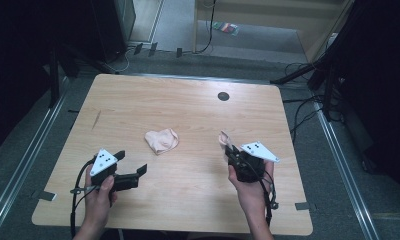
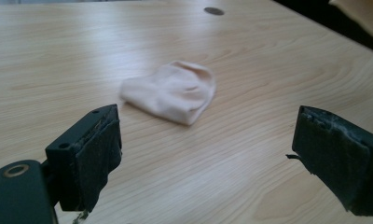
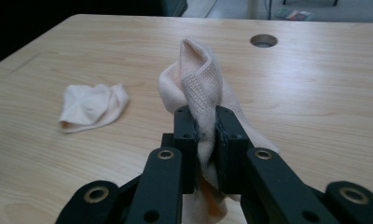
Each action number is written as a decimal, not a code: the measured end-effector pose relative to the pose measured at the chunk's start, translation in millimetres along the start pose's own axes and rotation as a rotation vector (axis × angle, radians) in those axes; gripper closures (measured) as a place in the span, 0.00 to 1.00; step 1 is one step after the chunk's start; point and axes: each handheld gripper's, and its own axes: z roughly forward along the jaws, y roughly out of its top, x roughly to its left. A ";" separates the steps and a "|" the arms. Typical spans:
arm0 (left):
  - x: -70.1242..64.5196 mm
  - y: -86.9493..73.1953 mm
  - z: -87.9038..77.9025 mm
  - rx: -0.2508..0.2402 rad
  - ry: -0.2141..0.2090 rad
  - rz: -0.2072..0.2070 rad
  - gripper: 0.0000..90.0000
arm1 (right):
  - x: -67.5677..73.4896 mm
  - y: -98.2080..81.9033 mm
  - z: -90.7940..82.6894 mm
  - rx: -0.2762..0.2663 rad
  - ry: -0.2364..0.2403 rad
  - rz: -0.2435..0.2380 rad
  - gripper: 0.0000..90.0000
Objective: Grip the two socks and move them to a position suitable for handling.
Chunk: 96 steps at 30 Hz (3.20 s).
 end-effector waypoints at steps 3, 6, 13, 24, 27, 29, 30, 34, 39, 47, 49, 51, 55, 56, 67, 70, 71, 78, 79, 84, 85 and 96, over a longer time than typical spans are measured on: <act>-7.5 0.6 4.2 -0.003 -0.019 0.005 0.09 | 9.1 -1.5 1.5 0.007 0.025 -0.004 0.90; -15.8 -2.0 10.7 -0.013 -0.039 0.060 0.09 | 26.9 -6.7 2.9 0.020 0.053 -0.038 0.90; -20.2 -9.0 12.5 -0.015 -0.068 0.090 0.10 | 57.6 -30.5 8.1 0.040 0.083 -0.071 0.90; -24.2 -14.2 10.7 0.012 -0.122 0.057 0.10 | 89.2 -50.4 25.2 0.092 0.112 -0.088 0.89; -23.3 -14.6 11.3 0.017 -0.126 0.048 0.10 | 100.4 -56.8 30.9 0.108 0.118 -0.096 0.89; -22.0 -15.0 12.1 0.020 -0.128 0.045 0.10 | 108.1 -60.8 35.3 0.114 0.125 -0.095 0.85; -21.5 -15.3 12.3 0.022 -0.124 0.043 0.10 | 111.8 -62.7 37.7 0.119 0.134 -0.084 0.76; -16.0 -15.4 12.2 0.026 -0.119 0.034 0.10 | 115.8 -64.3 43.2 0.128 0.228 -0.039 0.52; -4.4 -15.5 11.2 0.041 -0.093 -0.015 0.16 | 102.7 -56.9 32.5 0.079 0.264 -0.066 0.68; -14.9 -26.4 22.0 0.218 -0.118 -0.037 0.34 | 117.2 -81.6 52.5 0.192 0.287 -0.196 0.71; -17.8 -28.3 22.3 0.231 -0.143 -0.037 0.34 | 119.2 -85.0 55.8 0.202 0.283 -0.219 0.68; -23.8 -30.9 22.4 0.249 -0.181 -0.047 0.42 | 120.4 -86.5 57.3 0.207 0.290 -0.222 0.66; -36.7 -37.9 27.1 0.324 -0.170 0.004 0.58 | 121.5 -95.0 63.4 0.211 0.261 -0.269 0.77; -36.7 -37.9 27.1 0.324 -0.170 0.004 0.63 | 121.5 -95.0 63.4 0.211 0.261 -0.269 0.77; -31.9 -41.5 32.0 0.341 -0.141 0.019 0.97 | 106.5 -84.6 56.4 0.188 0.295 -0.117 0.96; -27.7 -38.8 32.8 0.340 -0.119 0.063 0.98 | 92.5 -73.3 47.5 0.141 0.303 -0.033 0.96; -22.9 -36.0 34.3 0.346 -0.114 0.084 0.98 | 77.5 -66.8 40.9 0.117 0.284 0.021 0.96; -11.4 -29.4 41.5 0.347 -0.116 0.139 0.99 | 28.1 -74.0 34.9 0.173 0.218 0.215 0.98; -11.6 -28.9 43.3 0.340 -0.120 0.153 0.99 | 21.2 -76.5 35.6 0.194 0.204 0.245 0.98; -8.2 -24.8 42.6 0.277 -0.119 0.151 0.79 | 6.9 -75.5 31.4 0.152 0.155 0.267 0.82; -5.8 -22.7 34.8 0.257 -0.124 0.116 0.74 | 10.9 -72.3 28.4 0.114 0.136 0.221 0.75; -24.8 -35.0 37.8 0.318 -0.032 0.122 0.71 | 36.1 -72.6 69.8 0.223 0.096 -0.035 0.64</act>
